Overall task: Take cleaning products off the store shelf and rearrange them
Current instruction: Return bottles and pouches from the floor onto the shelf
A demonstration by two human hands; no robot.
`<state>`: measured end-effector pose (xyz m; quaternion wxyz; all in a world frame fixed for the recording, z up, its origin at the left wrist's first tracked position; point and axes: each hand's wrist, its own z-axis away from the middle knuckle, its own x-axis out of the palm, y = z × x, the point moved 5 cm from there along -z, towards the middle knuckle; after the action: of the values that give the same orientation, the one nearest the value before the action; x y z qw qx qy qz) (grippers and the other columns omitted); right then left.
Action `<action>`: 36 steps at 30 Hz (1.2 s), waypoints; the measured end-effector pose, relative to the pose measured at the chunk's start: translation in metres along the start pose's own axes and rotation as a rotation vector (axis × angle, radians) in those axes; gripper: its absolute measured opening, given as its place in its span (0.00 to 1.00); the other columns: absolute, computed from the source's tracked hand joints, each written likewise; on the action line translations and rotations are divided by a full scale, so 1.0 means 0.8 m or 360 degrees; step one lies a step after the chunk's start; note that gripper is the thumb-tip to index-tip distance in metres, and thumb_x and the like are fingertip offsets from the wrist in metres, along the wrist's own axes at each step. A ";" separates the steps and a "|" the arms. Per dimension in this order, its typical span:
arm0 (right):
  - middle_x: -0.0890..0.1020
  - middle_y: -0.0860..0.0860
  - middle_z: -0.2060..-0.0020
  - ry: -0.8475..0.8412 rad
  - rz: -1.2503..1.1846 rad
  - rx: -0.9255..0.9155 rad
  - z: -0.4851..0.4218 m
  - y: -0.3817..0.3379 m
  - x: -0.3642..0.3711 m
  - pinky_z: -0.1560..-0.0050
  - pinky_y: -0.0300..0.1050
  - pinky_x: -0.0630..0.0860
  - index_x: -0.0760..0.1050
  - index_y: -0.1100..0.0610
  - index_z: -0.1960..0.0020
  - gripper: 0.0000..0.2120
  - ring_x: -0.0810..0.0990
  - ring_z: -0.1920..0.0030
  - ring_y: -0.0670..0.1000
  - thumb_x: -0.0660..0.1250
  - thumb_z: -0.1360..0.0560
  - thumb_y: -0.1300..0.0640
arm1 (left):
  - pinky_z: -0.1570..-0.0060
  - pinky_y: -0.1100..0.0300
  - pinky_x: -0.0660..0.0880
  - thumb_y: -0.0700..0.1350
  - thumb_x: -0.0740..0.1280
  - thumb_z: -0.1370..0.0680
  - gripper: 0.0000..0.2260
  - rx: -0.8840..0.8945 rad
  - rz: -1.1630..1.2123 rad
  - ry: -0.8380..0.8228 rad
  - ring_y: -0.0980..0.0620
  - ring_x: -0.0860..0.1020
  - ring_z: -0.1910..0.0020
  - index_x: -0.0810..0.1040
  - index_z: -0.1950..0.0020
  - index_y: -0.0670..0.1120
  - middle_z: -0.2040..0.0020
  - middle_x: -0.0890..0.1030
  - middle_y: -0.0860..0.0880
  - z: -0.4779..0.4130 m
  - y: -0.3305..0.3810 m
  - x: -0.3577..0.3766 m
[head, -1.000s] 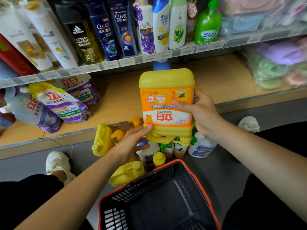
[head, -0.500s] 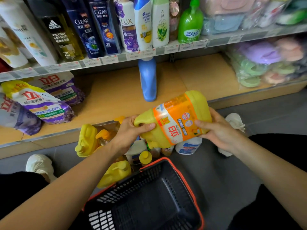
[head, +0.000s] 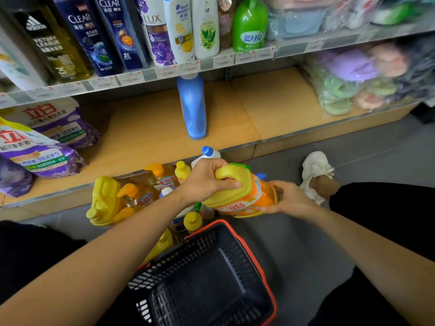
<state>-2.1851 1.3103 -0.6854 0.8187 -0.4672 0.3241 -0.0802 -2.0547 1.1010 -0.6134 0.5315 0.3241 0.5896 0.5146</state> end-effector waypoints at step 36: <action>0.82 0.52 0.43 0.0187 0.0013 -0.0822 -0.249 -0.313 0.153 0.47 0.33 0.75 0.75 0.60 0.34 0.33 0.79 0.43 0.47 0.83 0.35 0.55 | 0.32 0.47 0.70 0.75 0.45 0.26 0.36 -0.0534 -0.1402 0.0339 0.43 0.66 0.25 0.50 0.19 0.65 0.19 0.61 0.56 0.080 -0.235 -0.212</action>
<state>-2.1675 0.9775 -0.6072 0.6526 -0.6538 0.3825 -0.0186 -1.9238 0.9112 -0.7368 0.6804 -0.1011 0.6309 0.3590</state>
